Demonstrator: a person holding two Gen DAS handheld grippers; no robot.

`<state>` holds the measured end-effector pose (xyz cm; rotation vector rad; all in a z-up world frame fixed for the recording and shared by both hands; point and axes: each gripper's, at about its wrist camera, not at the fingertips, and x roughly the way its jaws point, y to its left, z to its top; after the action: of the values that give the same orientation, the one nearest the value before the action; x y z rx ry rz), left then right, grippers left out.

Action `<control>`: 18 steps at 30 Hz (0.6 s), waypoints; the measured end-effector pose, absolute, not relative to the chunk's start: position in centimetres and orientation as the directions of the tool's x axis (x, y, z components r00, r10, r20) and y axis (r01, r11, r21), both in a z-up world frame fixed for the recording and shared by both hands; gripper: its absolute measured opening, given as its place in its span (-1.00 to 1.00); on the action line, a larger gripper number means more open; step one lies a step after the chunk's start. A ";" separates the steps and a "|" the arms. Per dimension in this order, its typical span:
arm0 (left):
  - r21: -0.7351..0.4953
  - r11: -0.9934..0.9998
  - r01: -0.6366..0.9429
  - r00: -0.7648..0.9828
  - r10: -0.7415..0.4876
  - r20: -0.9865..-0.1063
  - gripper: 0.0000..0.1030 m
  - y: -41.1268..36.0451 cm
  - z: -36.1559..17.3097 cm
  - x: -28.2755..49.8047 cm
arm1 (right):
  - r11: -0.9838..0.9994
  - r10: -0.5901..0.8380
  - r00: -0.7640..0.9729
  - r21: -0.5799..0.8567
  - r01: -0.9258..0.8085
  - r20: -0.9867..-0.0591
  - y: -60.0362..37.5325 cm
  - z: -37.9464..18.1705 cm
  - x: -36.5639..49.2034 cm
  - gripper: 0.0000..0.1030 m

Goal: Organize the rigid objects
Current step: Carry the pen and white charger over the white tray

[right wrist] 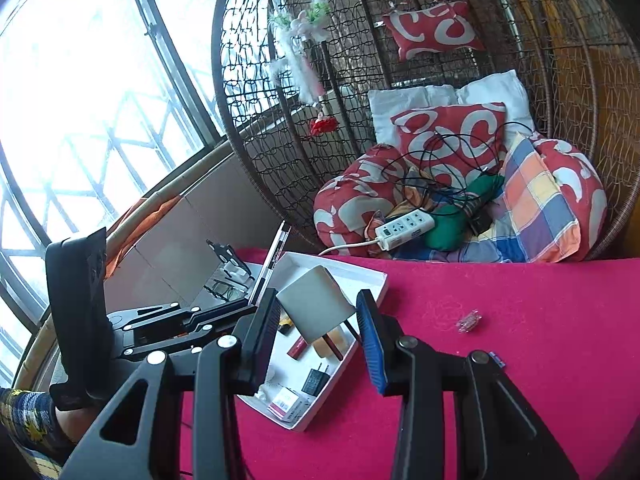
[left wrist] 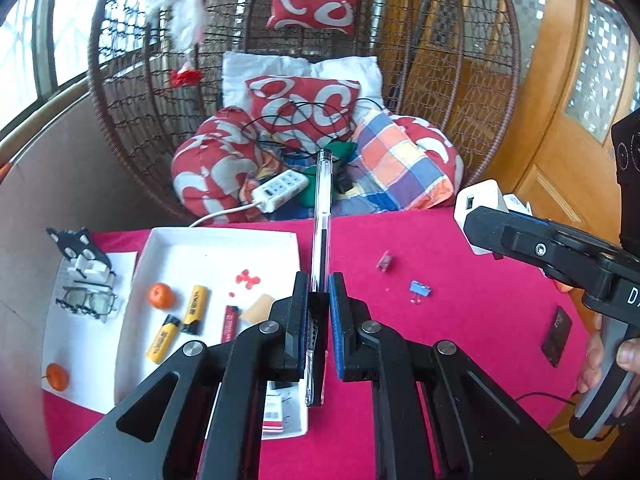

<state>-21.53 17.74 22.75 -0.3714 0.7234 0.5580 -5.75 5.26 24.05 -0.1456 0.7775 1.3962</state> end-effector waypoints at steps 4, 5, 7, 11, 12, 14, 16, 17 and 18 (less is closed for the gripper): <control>-0.131 0.774 -0.620 0.602 0.361 -0.712 -0.82 19.2 22.5 -23.3 | 0.186 0.819 -0.050 0.347 -0.919 -0.572 6.9 23.6 -7.2 -0.24; -0.131 0.769 -0.626 0.598 0.365 -0.714 -0.82 19.6 22.4 -23.7 | 0.182 0.818 -0.055 0.348 -0.920 -0.573 7.4 23.5 -7.6 -0.24; -0.130 0.758 -0.639 0.588 0.372 -0.719 -0.82 20.4 22.2 -24.7 | 0.172 0.816 -0.067 0.352 -0.920 -0.575 8.2 23.3 -8.3 -0.24; -0.128 0.740 -0.661 0.570 0.383 -0.727 -0.82 22.0 21.8 -26.5 | 0.156 0.812 -0.090 0.363 -0.919 -0.577 9.9 22.8 -9.6 -0.24; -0.126 0.737 -0.664 0.566 0.385 -0.729 -0.82 22.3 21.7 -26.8 | 0.153 0.811 -0.094 0.364 -0.919 -0.578 10.3 22.7 -9.9 -0.24; -0.121 0.731 -0.672 0.556 0.389 -0.735 -0.82 23.0 21.4 -27.6 | 0.144 0.808 -0.105 0.367 -0.919 -0.579 11.2 22.5 -10.5 -0.24; -0.118 0.725 -0.678 0.545 0.388 -0.743 -0.82 23.7 21.0 -28.2 | 0.139 0.804 -0.116 0.373 -0.917 -0.583 12.2 22.0 -11.2 -0.24; -0.117 0.723 -0.681 0.541 0.388 -0.746 -0.82 24.0 20.8 -28.6 | 0.138 0.802 -0.121 0.379 -0.915 -0.585 12.7 21.7 -11.5 -0.24; -0.114 0.722 -0.682 0.535 0.387 -0.750 -0.82 24.3 20.6 -29.0 | 0.138 0.801 -0.124 0.383 -0.914 -0.585 13.0 21.5 -11.7 -0.24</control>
<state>-28.96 24.31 20.57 -0.4242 0.7700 0.6600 -11.73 12.99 21.50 -0.1719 0.8377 1.4770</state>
